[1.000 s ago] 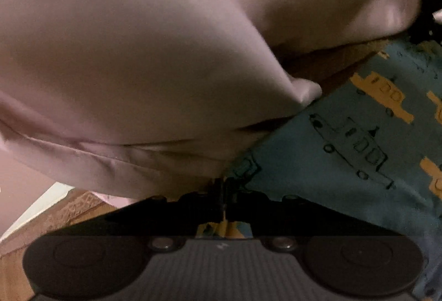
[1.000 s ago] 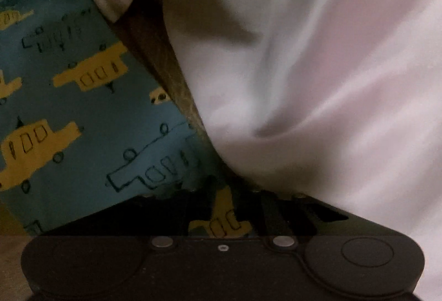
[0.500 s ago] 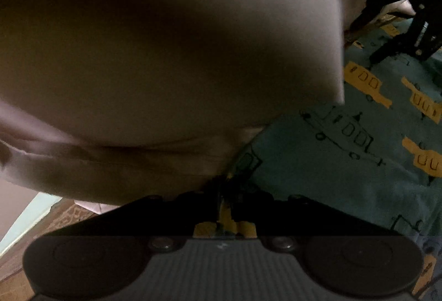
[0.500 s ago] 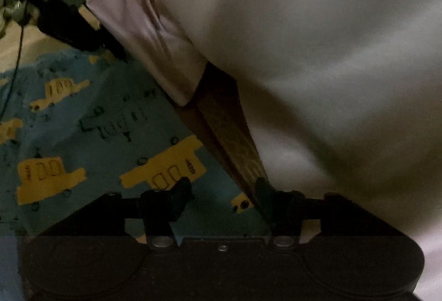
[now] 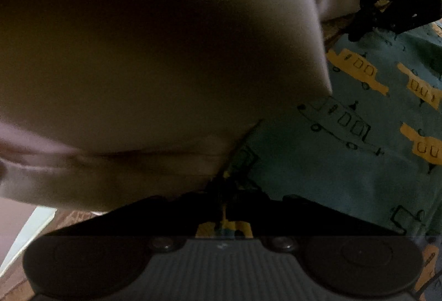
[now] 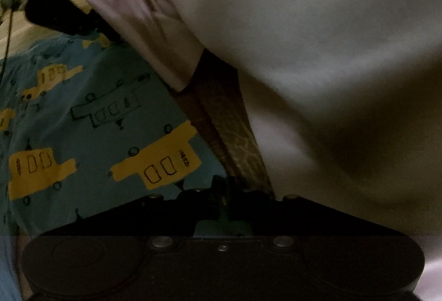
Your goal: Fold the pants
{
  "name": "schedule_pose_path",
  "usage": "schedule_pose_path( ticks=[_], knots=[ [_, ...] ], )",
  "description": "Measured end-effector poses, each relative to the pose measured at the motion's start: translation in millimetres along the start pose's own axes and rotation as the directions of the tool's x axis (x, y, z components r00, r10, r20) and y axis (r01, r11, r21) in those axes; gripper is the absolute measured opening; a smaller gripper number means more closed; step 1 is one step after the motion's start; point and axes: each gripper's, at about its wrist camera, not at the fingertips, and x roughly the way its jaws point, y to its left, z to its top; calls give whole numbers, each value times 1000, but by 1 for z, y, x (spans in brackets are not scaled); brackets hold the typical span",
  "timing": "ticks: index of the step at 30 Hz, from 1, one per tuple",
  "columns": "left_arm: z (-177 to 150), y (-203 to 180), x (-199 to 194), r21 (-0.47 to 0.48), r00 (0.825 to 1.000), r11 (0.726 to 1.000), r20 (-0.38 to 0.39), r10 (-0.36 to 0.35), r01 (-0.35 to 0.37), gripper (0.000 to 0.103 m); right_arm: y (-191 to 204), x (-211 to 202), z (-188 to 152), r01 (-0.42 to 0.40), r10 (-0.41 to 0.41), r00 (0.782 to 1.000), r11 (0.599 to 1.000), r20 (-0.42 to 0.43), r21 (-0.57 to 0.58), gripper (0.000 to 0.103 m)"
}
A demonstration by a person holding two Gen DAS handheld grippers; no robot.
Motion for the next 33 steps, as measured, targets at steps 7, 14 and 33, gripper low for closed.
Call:
schedule_pose_path(
  ticks=[7, 14, 33],
  knots=[
    [-22, -7, -31, -15, 996, 999, 84, 35, -33, 0, 29, -34, -14, 127, -130, 987, 991, 92, 35, 0],
    [-38, -29, -88, -19, 984, 997, 160, 71, -69, 0, 68, -82, -27, 190, -197, 968, 980, 156, 58, 0],
    [-105, -110, -168, 68, 957, 990, 272, 102, -125, 0, 208, -200, -86, 226, -244, 941, 969, 232, 102, 0]
  ],
)
